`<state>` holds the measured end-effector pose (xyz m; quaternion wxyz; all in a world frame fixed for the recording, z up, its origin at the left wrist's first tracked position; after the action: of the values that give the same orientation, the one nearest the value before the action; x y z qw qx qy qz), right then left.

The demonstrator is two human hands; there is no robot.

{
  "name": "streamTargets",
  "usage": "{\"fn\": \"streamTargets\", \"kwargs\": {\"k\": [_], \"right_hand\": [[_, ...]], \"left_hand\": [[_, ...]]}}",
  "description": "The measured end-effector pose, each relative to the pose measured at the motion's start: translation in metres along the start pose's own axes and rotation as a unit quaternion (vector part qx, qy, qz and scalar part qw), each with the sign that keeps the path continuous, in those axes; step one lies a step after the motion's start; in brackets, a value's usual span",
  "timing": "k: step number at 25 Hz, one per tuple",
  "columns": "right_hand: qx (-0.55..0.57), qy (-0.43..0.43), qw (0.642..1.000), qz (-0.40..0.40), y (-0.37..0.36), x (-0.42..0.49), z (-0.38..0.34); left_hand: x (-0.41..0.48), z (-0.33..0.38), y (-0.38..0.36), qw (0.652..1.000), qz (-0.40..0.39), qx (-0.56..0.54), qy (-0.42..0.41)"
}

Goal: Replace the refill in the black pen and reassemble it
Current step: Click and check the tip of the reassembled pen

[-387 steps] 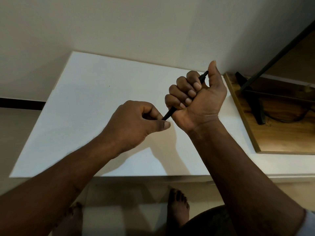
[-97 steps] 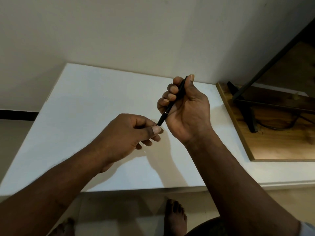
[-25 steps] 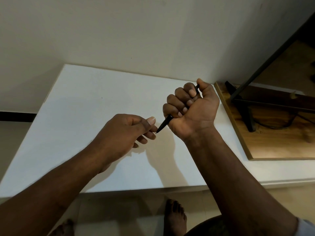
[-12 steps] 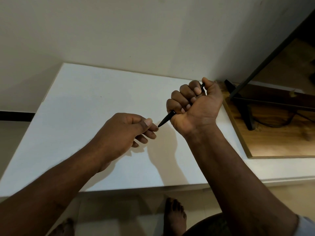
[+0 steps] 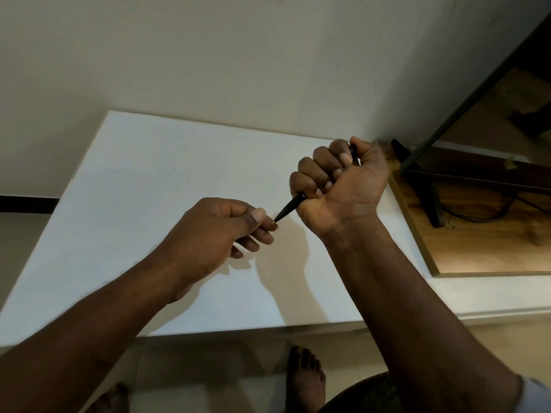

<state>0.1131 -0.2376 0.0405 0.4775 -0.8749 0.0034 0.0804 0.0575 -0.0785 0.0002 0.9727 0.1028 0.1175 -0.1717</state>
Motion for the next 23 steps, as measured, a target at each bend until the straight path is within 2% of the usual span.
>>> {"fn": "streamTargets", "kwargs": {"k": [20, 23], "right_hand": [[-0.030, -0.015, 0.999, 0.006, -0.0014, -0.0011, 0.0020], [-0.001, -0.031, 0.999, -0.010, -0.0045, -0.0010, 0.0043]], "left_hand": [[-0.0028, 0.0039, -0.0010, 0.999, -0.003, -0.031, -0.009], [-0.0028, 0.0052, -0.0020, 0.999, -0.009, -0.032, -0.012]]}}
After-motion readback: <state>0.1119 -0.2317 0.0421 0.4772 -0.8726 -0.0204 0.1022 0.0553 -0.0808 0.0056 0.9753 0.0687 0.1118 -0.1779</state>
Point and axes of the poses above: each hand's wrist, its own x-axis towards the middle knuckle, its own y-axis out of the back of the hand, z = x × y, the point moved 8 cm from there along x, towards the middle knuckle, and after that the axes turned 7 degrees about -z, right-handed, at the moved point
